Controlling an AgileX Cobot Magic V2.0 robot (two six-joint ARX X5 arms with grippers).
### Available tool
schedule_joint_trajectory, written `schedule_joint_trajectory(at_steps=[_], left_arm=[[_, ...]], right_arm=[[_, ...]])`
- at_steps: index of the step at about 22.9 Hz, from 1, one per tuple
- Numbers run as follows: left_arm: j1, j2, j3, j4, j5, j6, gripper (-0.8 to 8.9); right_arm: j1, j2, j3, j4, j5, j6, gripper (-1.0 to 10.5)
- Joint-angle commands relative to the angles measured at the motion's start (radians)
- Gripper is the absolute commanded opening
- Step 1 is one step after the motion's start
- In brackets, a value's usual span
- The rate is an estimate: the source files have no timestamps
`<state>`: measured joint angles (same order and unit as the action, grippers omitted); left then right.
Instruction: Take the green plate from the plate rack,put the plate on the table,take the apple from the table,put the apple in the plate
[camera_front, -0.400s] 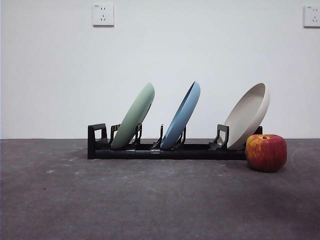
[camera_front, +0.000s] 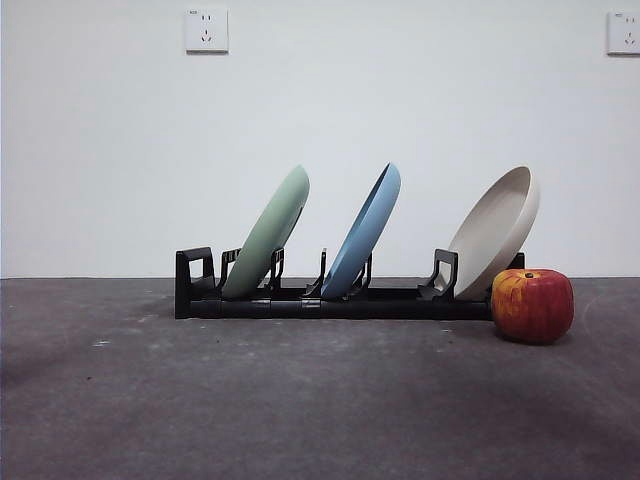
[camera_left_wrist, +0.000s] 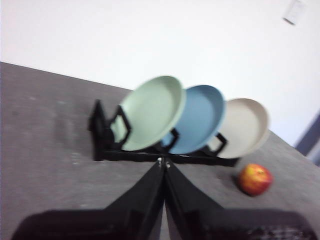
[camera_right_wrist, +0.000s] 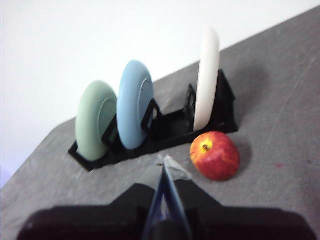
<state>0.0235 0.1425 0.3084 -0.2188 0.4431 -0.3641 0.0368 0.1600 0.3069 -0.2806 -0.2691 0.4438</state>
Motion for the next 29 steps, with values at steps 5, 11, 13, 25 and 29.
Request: schedule_joint_trajectory(at_steps=[5,11,13,25,29], left_arm=[[0.002,0.185,0.177,-0.109,0.176,0.101,-0.07],[0.002,0.308,0.301,-0.232,0.341,0.197,-0.08],[0.002,0.332,0.33,-0.274,0.382,0.231,-0.08],[-0.006,0.372,0.433,-0.509,0.414,0.407,0.37],[-0.007,0.372,0.433,-0.509,0.369,0.402,6.73]], right_arm=[[-0.001,0.17,0.256,-0.22,-0.13,-0.179,-0.1],[-0.001,0.327,0.479,-0.488,-0.23,-0.388,-0.1],[0.002,0.372,0.539,-0.57,-0.257,-0.448,-0.1],[0.033,0.5,0.646,-0.791,-0.282,-0.594,0.4],[0.033,0.501,0.646,-0.792,-0.28,-0.57,6.8]])
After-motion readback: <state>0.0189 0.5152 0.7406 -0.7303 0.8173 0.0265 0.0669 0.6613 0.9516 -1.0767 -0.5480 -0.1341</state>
